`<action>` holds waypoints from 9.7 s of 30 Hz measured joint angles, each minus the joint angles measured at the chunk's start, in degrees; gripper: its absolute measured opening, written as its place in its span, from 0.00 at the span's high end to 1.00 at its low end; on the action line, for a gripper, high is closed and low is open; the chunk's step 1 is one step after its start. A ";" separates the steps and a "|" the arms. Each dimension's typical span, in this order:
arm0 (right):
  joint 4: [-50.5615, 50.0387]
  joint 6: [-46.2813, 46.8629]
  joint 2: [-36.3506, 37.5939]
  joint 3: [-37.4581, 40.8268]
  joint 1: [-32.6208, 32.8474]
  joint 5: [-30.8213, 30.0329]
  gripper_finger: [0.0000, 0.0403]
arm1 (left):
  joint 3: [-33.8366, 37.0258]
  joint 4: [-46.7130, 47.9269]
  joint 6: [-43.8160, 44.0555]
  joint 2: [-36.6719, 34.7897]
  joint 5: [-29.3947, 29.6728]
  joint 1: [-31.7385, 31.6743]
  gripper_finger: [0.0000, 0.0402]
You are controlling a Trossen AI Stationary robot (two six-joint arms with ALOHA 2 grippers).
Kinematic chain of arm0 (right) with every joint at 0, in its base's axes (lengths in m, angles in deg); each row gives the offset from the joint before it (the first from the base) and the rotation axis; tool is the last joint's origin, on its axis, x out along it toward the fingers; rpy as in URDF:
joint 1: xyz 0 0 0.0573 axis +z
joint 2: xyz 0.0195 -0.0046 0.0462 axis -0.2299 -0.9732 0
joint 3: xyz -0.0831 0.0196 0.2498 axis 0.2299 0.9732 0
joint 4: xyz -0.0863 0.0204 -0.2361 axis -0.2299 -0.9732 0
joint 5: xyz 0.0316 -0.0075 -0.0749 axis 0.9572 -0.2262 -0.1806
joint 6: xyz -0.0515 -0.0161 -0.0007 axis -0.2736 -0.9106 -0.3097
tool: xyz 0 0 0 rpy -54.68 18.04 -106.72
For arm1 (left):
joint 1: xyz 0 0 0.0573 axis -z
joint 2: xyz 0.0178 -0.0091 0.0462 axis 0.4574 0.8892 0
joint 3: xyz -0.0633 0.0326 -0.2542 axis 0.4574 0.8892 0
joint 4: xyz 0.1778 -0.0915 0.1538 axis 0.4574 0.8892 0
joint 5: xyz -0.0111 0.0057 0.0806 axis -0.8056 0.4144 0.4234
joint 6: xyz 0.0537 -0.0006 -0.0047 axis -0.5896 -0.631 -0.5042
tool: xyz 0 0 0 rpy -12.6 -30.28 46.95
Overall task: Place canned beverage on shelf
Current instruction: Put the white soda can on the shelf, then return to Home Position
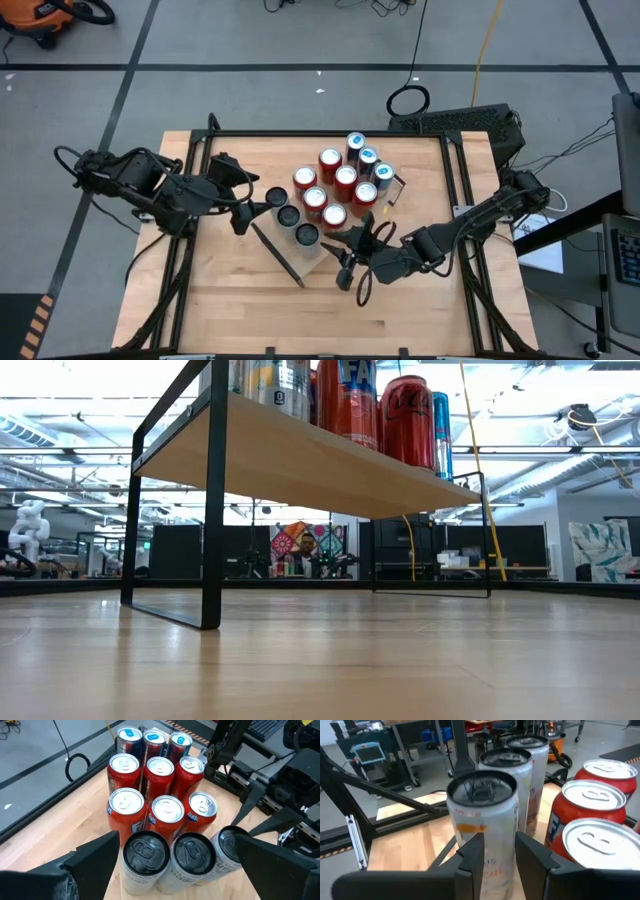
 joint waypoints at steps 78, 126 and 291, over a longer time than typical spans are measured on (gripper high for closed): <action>-27.07 -13.51 41.02 0.02 3.12 14.49 1.00 | 7.04 -13.35 -31.75 -16.49 -11.25 0.55 1.00; -16.99 -20.83 62.19 31.06 3.14 28.24 1.00 | 55.01 -58.96 -44.31 -31.91 -8.48 8.87 1.00; 7.37 -30.95 90.05 75.34 -17.55 45.02 1.00 | 99.32 -69.65 -49.48 -68.94 -41.95 -17.87 1.00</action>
